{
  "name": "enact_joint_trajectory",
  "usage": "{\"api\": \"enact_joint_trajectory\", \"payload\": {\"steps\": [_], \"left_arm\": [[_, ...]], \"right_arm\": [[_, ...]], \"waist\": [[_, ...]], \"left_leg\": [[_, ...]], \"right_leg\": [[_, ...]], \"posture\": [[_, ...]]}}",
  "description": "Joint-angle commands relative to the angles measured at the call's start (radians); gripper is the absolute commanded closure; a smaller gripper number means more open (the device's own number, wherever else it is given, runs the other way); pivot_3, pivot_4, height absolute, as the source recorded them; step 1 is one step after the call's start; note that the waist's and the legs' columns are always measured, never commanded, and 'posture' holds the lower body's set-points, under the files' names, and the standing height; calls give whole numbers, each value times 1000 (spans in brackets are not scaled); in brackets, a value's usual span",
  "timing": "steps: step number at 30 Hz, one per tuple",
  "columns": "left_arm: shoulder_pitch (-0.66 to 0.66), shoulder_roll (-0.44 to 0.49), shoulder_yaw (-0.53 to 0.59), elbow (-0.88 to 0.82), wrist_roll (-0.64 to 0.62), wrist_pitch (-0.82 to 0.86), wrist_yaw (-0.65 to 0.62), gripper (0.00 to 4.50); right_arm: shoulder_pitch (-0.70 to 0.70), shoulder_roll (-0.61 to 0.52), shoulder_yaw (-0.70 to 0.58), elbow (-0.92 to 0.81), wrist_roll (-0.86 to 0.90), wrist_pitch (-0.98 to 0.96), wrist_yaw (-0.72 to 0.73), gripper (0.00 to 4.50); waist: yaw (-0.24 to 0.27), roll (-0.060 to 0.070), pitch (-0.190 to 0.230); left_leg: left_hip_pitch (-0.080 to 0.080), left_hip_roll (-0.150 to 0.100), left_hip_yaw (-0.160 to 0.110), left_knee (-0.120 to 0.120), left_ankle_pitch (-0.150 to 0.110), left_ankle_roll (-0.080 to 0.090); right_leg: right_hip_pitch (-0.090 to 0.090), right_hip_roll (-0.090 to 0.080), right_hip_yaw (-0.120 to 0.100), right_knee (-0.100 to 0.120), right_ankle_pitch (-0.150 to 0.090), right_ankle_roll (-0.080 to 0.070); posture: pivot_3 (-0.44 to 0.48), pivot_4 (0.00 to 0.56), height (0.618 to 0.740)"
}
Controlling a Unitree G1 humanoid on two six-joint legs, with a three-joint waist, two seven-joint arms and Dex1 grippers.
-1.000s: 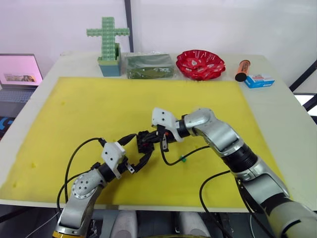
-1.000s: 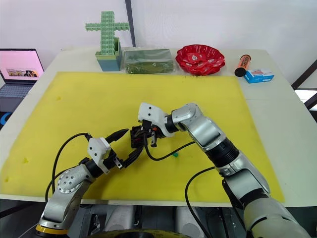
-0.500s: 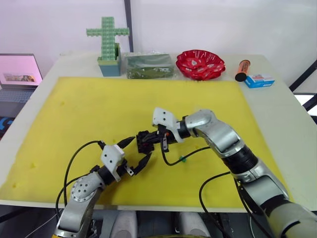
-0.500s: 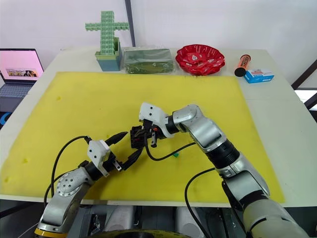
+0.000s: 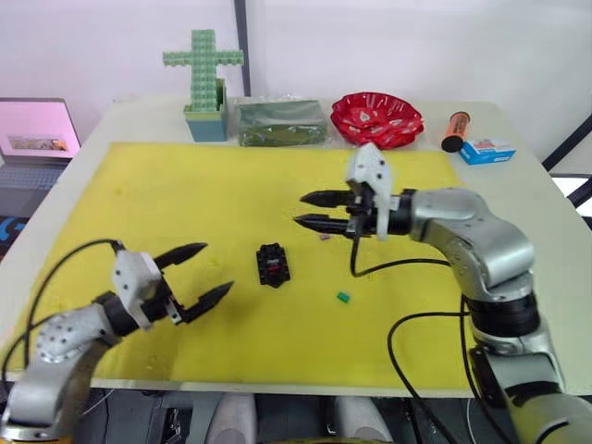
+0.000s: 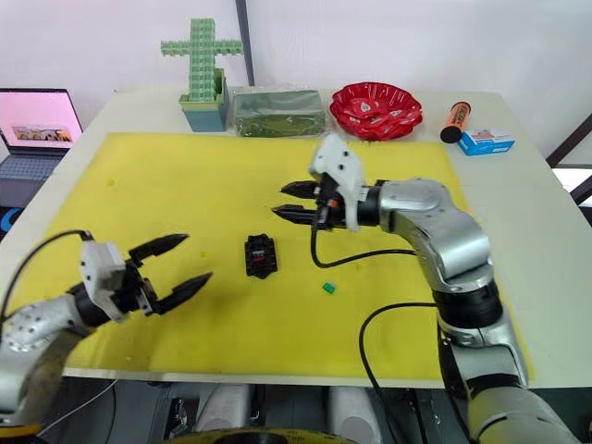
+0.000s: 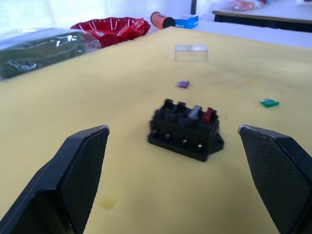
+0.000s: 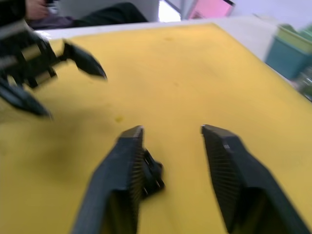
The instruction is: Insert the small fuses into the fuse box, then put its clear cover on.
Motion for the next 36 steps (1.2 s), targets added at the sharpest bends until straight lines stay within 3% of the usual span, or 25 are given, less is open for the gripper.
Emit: {"api": "enact_joint_trajectory", "payload": {"steps": [1,4,12,22,26,29,32,34,36], "left_arm": [[-83,46,83,139,0,-3,-28,0],[-157,55,108,273,36,-46,-34,0],[-240,50,87,394,123,-113,-34,0],[-274,50,48,278,99,-12,-76,0],[-261,41,59,228,69,55,-56,0],[-244,74,85,151,-119,310,-58,0],[-205,92,126,51,-268,442,-71,0],[-156,108,124,-22,-261,428,-115,0],[-70,125,100,-77,-154,263,-255,0]], "right_arm": [[130,-104,-113,-46,-12,-103,21,1071],[243,-155,-200,-58,-3,-135,-7,10],[415,-194,-319,-78,27,-172,-51,10],[373,-178,-341,-52,118,-90,-130,10],[353,-170,-352,-25,163,-46,-153,10],[337,-205,-342,2,214,20,-114,10],[311,-221,-352,26,314,121,-77,10],[292,-230,-347,43,343,160,-68,10],[268,-227,-345,57,388,216,-70,10]], "waist": [[2,0,0],[-6,0,0],[-6,-1,1],[-5,-1,1],[-5,-1,1],[-6,-1,1],[-7,-1,1],[-8,-1,1],[-9,-1,1]], "left_leg": [[0,-1,1,0,0,0],[0,-2,1,-1,0,0],[1,6,0,0,0,1],[1,7,1,0,0,1],[1,7,1,0,0,1],[1,7,0,0,0,1],[1,7,0,0,0,1],[1,7,0,0,0,1],[2,7,1,0,0,1]], "right_leg": [[0,0,0,0,0,0],[-1,0,0,0,0,1],[-1,10,1,2,0,1],[-1,10,3,1,0,1],[-1,11,3,2,0,1],[-1,11,3,2,0,1],[-1,11,3,2,0,1],[0,11,3,2,0,1],[-1,11,4,2,0,0]], "posture": [[0,150,740],[0,150,740],[0,150,740],[0,150,740],[0,150,740],[0,150,740],[0,150,740],[0,150,740],[0,150,740]]}}
